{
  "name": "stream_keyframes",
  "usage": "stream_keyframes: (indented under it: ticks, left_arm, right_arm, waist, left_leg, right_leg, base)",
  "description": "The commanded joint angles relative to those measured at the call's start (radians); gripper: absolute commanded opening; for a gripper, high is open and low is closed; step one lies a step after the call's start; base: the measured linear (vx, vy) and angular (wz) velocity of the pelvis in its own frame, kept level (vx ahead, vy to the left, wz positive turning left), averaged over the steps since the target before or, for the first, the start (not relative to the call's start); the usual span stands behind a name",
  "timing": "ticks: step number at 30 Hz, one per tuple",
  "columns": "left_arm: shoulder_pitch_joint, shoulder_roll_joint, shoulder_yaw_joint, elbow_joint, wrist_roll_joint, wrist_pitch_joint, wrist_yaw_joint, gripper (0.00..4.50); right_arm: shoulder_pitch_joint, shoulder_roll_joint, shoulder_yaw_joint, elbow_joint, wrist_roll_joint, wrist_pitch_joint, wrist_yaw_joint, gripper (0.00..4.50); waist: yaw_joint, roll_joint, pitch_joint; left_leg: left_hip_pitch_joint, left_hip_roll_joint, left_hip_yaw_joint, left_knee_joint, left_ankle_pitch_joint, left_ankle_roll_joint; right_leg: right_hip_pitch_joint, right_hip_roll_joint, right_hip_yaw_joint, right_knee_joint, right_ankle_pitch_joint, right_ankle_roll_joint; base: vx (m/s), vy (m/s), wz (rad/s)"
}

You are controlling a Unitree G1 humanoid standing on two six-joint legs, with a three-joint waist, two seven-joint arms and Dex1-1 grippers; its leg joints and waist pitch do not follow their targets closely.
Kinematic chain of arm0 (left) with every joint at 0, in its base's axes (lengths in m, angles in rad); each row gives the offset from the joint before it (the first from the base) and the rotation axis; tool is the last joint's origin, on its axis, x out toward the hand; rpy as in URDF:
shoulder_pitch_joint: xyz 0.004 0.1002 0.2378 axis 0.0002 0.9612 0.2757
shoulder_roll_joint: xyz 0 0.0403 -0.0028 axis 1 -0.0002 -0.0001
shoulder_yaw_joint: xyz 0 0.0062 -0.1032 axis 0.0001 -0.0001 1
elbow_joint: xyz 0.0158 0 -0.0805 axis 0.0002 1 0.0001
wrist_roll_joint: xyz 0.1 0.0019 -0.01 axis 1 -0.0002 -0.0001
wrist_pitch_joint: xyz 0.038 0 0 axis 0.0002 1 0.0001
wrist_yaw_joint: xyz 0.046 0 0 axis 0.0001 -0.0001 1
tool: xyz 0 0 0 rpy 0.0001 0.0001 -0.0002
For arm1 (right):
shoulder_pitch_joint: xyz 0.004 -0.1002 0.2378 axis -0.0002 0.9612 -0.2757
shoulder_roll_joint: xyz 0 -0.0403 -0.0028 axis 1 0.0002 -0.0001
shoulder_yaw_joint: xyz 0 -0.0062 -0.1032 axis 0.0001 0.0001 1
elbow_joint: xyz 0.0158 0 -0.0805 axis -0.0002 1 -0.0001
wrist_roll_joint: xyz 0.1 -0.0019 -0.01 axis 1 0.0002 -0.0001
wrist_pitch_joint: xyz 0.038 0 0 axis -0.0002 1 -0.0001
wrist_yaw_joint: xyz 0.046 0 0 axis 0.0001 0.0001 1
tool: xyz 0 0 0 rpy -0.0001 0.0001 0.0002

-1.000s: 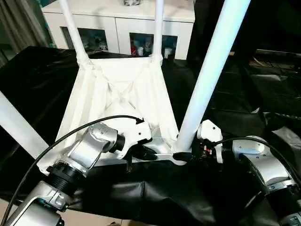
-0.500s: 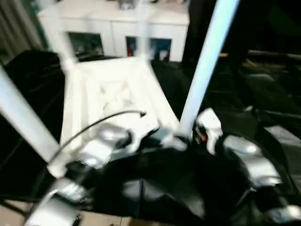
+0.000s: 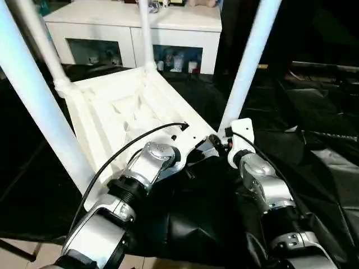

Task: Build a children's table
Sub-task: Rotate leg to tighten

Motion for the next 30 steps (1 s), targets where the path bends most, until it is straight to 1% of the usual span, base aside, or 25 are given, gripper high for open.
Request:
stream_keyframes:
  ticks: [1, 2, 3, 4, 5, 6, 7, 8, 9, 10, 11, 12, 13, 14, 15, 16, 17, 18, 19, 21, 23, 24, 26, 27, 30]
  left_arm:
    - [0.002, 0.046, 0.003, 0.062, 0.053, 0.026, 0.063, 0.0]
    - [0.001, 0.048, 0.001, 0.066, 0.052, 0.024, 0.054, 0.0]
    - [0.0, 0.051, -0.001, 0.07, 0.052, 0.021, 0.043, 0.0]
    - [0.005, 0.06, -0.008, 0.061, 0.052, 0.024, 0.016, 0.0]
    - [0.009, 0.064, -0.011, 0.054, 0.052, 0.026, 0.001, 0.0]
    - [0.014, 0.07, -0.015, 0.047, 0.052, 0.026, -0.021, 0.0]
    - [0.02, 0.076, -0.018, 0.036, 0.05, 0.028, -0.044, 0.0]
    - [0.022, 0.078, -0.019, 0.032, 0.049, 0.029, -0.053, 0.0]
    - [0.029, 0.085, -0.025, 0.018, 0.047, 0.028, -0.077, 0.0]
    - [0.04, 0.099, -0.037, -0.008, 0.041, 0.033, -0.12, 0.0]
    - [0.052, 0.112, -0.052, -0.031, 0.035, 0.012, -0.165, 0.0]
    - [0.061, 0.122, -0.06, -0.05, 0.026, 0.009, -0.198, 0.0]
    - [0.066, 0.127, -0.063, -0.061, 0.02, 0.008, -0.217, 0.0]
    - [0.07, 0.132, -0.067, -0.071, 0.018, 0.003, -0.23, 0.0]
    - [0.088, 0.158, -0.083, -0.118, 0.002, 0.013, -0.289, 0.0]
    - [0.103, 0.184, -0.098, -0.16, -0.011, 0.012, -0.344, 0.0]
    - [0.108, 0.192, -0.102, -0.172, -0.015, 0.005, -0.363, 0.0]
    - [0.117, 0.208, -0.109, -0.196, -0.019, 0.002, -0.392, 0.0]
    - [0.121, 0.217, -0.111, -0.208, -0.02, -0.003, -0.402, 0.0]
    - [0.125, 0.223, -0.11, -0.22, -0.021, -0.007, -0.414, 0.0]
    - [0.145, 0.252, -0.118, -0.284, -0.039, 0.004, -0.477, 0.0]
    - [0.159, 0.27, -0.123, -0.328, -0.05, 0.023, -0.513, 0.0]
    - [0.164, 0.276, -0.123, -0.344, -0.052, 0.03, -0.519, 0.0]
    - [0.171, 0.286, -0.121, -0.367, -0.055, 0.036, -0.522, 0.0]
    - [0.178, 0.297, -0.121, -0.386, -0.059, 0.045, -0.529, 0.0]
  right_arm:
    - [0.034, 0.016, 0.069, -0.042, 0.031, -0.019, 0.128, 3.33]
    - [0.035, 0.011, 0.067, -0.05, 0.034, -0.024, 0.138, 3.41]
    - [0.035, 0.004, 0.065, -0.059, 0.039, -0.029, 0.151, 3.54]
    - [0.037, -0.021, 0.07, -0.084, 0.053, -0.03, 0.208, 3.54]
    - [0.04, -0.037, 0.073, -0.101, 0.063, -0.025, 0.241, 3.67]
    - [0.044, -0.058, 0.077, -0.121, 0.071, -0.022, 0.283, 3.76]
    - [0.05, -0.089, 0.085, -0.143, 0.077, -0.022, 0.338, 3.84]
    - [0.052, -0.1, 0.089, -0.151, 0.079, -0.023, 0.358, 3.91]
    - [0.059, -0.133, 0.103, -0.168, 0.078, -0.028, 0.407, 3.91]
    - [0.069, -0.183, 0.121, -0.183, 0.071, -0.044, 0.469, 3.91]
    - [0.074, -0.215, 0.126, -0.19, 0.069, -0.053, 0.508, 3.91]
    - [0.078, -0.237, 0.128, -0.195, 0.07, -0.06, 0.534, 3.91]
    - [0.079, -0.248, 0.127, -0.197, 0.071, -0.063, 0.547, 3.91]
    - [0.08, -0.256, 0.126, -0.198, 0.07, -0.065, 0.555, 3.91]
    - [0.083, -0.293, 0.123, -0.204, 0.066, -0.075, 0.595, 3.91]
    - [0.083, -0.323, 0.122, -0.207, 0.061, -0.079, 0.626, 3.91]
    - [0.083, -0.332, 0.122, -0.208, 0.06, -0.078, 0.635, 3.91]
    - [0.085, -0.35, 0.125, -0.214, 0.065, -0.073, 0.662, 3.91]
    - [0.088, -0.36, 0.13, -0.22, 0.068, -0.072, 0.678, 3.91]
    - [0.09, -0.369, 0.135, -0.227, 0.071, -0.068, 0.694, 3.91]
    - [0.099, -0.385, 0.153, -0.245, 0.083, -0.062, 0.739, 3.91]
    - [0.105, -0.392, 0.165, -0.255, 0.089, -0.062, 0.765, 3.91]
    - [0.109, -0.393, 0.17, -0.26, 0.093, -0.06, 0.779, 3.91]
    - [0.123, -0.398, 0.189, -0.278, 0.103, -0.047, 0.819, 3.91]
    - [0.125, -0.403, 0.2, -0.274, 0.096, -0.051, 0.831, 3.91]
  waist:
    - [0.0, -0.006, -0.042]
    - [0.001, -0.006, -0.042]
    - [-0.007, -0.009, -0.041]
    - [-0.009, -0.006, -0.041]
    - [-0.011, -0.008, -0.041]
    - [-0.012, -0.012, -0.042]
    - [-0.013, -0.013, -0.042]
    - [-0.012, -0.014, -0.043]
    - [-0.011, -0.013, -0.045]
    - [-0.011, -0.013, -0.047]
    - [-0.007, -0.01, -0.048]
    - [-0.008, -0.012, -0.049]
    - [-0.006, -0.011, -0.052]
    - [-0.003, -0.011, -0.052]
    - [0.001, -0.009, -0.055]
    - [0.006, -0.011, -0.057]
    - [0.008, -0.01, -0.058]
    - [0.009, -0.009, -0.054]
    - [0.012, -0.006, -0.052]
    - [0.017, -0.003, -0.049]
    - [0.02, -0.003, -0.047]
    - [0.021, -0.003, -0.049]
    - [0.021, -0.002, -0.05]
    - [0.023, -0.004, -0.051]
    - [0.026, -0.004, -0.052]
  left_leg:
    - [0.003, 0.031, -0.017, -0.088, -0.358, 0.008]
    - [0.002, 0.031, -0.017, -0.088, -0.358, 0.012]
    - [-0.017, 0.031, -0.024, -0.094, -0.333, 0.012]
    - [-0.019, 0.031, -0.026, -0.096, -0.321, 0.012]
    - [-0.016, 0.032, -0.026, -0.094, -0.324, 0.012]
    - [-0.009, 0.031, -0.021, -0.089, -0.321, 0.022]
    - [-0.009, 0.031, -0.018, -0.087, -0.306, 0.033]
    - [-0.01, 0.032, -0.018, -0.086, -0.293, 0.039]
    - [-0.011, 0.033, -0.016, -0.083, -0.255, 0.049]
    - [-0.014, 0.033, -0.015, -0.081, -0.225, 0.062]
    - [-0.011, 0.037, -0.014, -0.077, -0.198, 0.073]
    - [-0.012, 0.035, -0.011, -0.074, -0.186, 0.081]
    - [-0.015, 0.034, -0.011, -0.071, -0.155, 0.092]
    - [-0.014, 0.035, -0.009, -0.07, -0.141, 0.097]
    - [-0.014, 0.035, -0.01, -0.069, -0.118, 0.105]
    - [-0.014, 0.037, -0.009, -0.067, -0.1, 0.111]
    - [-0.013, 0.037, -0.009, -0.066, -0.093, 0.116]
    - [-0.014, 0.037, -0.007, -0.066, -0.09, 0.122]
    - [-0.007, 0.04, -0.005, -0.068, -0.119, 0.119]
    - [-0.001, 0.042, -0.004, -0.07, -0.16, 0.102]
    - [-0.001, 0.047, -0.006, -0.075, -0.191, 0.081]
    - [-0.003, 0.047, -0.007, -0.076, -0.175, 0.076]
    - [-0.002, 0.046, -0.005, -0.074, -0.161, 0.078]
    - [-0.001, 0.045, -0.004, -0.072, -0.156, 0.081]
    - [-0.006, 0.044, -0.005, -0.071, -0.134, 0.087]
  right_leg:
    - [0.022, -0.052, 0.04, -0.094, -0.375, -0.149]
    - [0.024, -0.052, 0.039, -0.094, -0.373, -0.147]
    - [0.038, -0.054, 0.036, -0.086, -0.37, -0.136]
    - [0.039, -0.053, 0.033, -0.09, -0.375, -0.128]
    - [0.037, -0.053, 0.034, -0.091, -0.373, -0.128]
    - [0.032, -0.054, 0.038, -0.092, -0.361, -0.14]
    - [0.032, -0.055, 0.04, -0.092, -0.346, -0.159]
    - [0.035, -0.055, 0.039, -0.091, -0.333, -0.166]
    - [0.035, -0.054, 0.041, -0.085, -0.28, -0.184]
    - [0.039, -0.053, 0.039, -0.08, -0.228, -0.203]
    - [0.039, -0.055, 0.041, -0.075, -0.179, -0.223]
    - [0.039, -0.053, 0.041, -0.074, -0.157, -0.233]
    - [0.043, -0.053, 0.041, -0.066, -0.112, -0.25]
    - [0.043, -0.053, 0.041, -0.065, -0.092, -0.258]
    - [0.045, -0.053, 0.04, -0.06, -0.059, -0.271]
    - [0.045, -0.052, 0.041, -0.054, -0.022, -0.281]
    - [0.044, -0.051, 0.041, -0.051, -0.008, -0.288]
    - [0.041, -0.049, 0.04, -0.051, -0.001, -0.296]
    - [0.036, -0.049, 0.041, -0.056, -0.034, -0.298]
    - [0.033, -0.049, 0.042, -0.059, -0.08, -0.295]
    - [0.034, -0.051, 0.043, -0.059, -0.112, -0.287]
    - [0.036, -0.05, 0.044, -0.055, -0.097, -0.28]
    - [0.034, -0.049, 0.045, -0.054, -0.076, -0.285]
    - [0.033, -0.049, 0.044, -0.053, -0.063, -0.289]
    - [0.037, -0.05, 0.044, -0.049, -0.044, -0.287]
  base:
    - [0.0, 0.0, 0.0]
    - [0.0, 0.0, 0.0]
    - [0.0, 0.0, 0.0]
    - [0.0, 0.0, 0.0]
    - [0.0, 0.0, 0.0]
    - [0.0, 0.0, 0.0]
    - [0.0, 0.0, 0.0]
    - [0.0, 0.0, 0.0]
    - [0.0, 0.0, 0.0]
    - [0.0, 0.0, 0.0]
    - [0.0, 0.0, 0.0]
    - [0.0, 0.0, 0.0]
    - [0.0, 0.0, 0.0]
    - [0.0, 0.0, 0.0]
    - [0.0, 0.0, 0.0]
    - [0.0, 0.0, 0.0]
    - [0.0, 0.0, 0.0]
    - [0.0, 0.0, 0.0]
    - [0.0, 0.0, 0.0]
    - [0.0, 0.0, 0.0]
    - [0.0, 0.0, 0.0]
    - [0.0, 0.0, 0.0]
    - [0.0, 0.0, 0.0]
    - [0.0, 0.0, 0.0]
    - [0.0, 0.0, 0.0]
